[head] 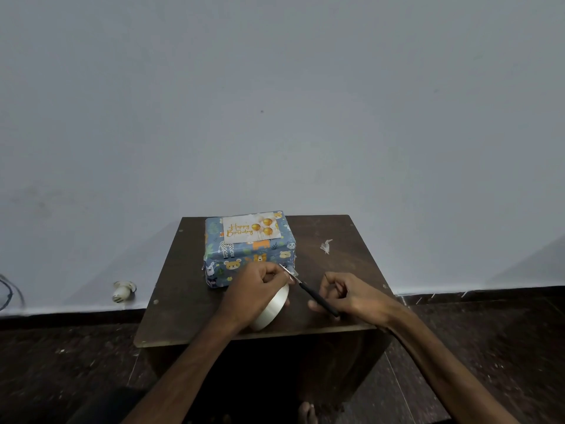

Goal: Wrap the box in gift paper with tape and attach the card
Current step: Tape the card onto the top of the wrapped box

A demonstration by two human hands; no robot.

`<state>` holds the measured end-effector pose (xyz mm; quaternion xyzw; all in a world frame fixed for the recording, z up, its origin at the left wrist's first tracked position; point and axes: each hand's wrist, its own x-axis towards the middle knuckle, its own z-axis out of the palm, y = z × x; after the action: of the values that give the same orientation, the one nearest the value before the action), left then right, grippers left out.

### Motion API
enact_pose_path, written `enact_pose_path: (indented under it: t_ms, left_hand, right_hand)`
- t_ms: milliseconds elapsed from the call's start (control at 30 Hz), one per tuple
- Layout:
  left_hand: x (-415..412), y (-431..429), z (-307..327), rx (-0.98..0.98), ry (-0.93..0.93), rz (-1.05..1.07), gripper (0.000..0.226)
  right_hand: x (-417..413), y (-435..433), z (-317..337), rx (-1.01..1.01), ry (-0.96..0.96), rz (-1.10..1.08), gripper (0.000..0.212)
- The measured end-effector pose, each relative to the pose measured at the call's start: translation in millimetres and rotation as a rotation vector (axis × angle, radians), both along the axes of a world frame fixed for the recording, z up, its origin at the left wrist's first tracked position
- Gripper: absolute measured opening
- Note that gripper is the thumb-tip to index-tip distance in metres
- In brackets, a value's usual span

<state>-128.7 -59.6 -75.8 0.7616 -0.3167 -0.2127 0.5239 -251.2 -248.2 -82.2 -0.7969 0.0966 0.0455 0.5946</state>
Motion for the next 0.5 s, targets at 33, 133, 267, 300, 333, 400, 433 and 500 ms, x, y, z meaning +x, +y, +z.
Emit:
enact_pose_path:
  t_ms: [33,133,267,300,333,400,433,500]
  left_hand:
    - [0.5,0.2,0.2,0.0,0.009,-0.003,0.02]
    - [1.6,0.9,1.3,0.004,0.025,-0.005,0.019]
    - [0.9,1.9,3.6,0.001,0.06,-0.011,0.02]
    - [1.0,2.0,4.1,0.0,0.065,-0.012,0.02]
    - [1.4,2.3,4.3,-0.002,0.068,-0.013,0.02]
    - [2.3,2.7,4.9,0.0,0.066,-0.012,0.021]
    - [2.5,2.9,5.3,0.004,0.064,-0.013,0.021]
    - [2.1,3.2,6.4,0.005,0.063,-0.028,0.021]
  right_hand:
    - [0.2,-0.4,-0.1,0.017,-0.001,0.001,0.024]
    - [1.3,0.0,0.7,0.053,0.001,0.005,0.026]
    - [1.4,1.3,2.0,0.066,-0.002,0.004,0.028]
    - [1.1,1.9,2.9,0.078,-0.005,0.004,0.028]
    - [1.4,2.0,2.7,0.092,-0.009,0.0,0.027]
    - [2.5,1.1,2.2,0.121,-0.018,-0.02,0.026]
    - [2.7,0.2,1.8,0.127,-0.024,-0.03,0.026]
    - [2.3,-0.7,1.1,0.117,-0.019,-0.023,0.027]
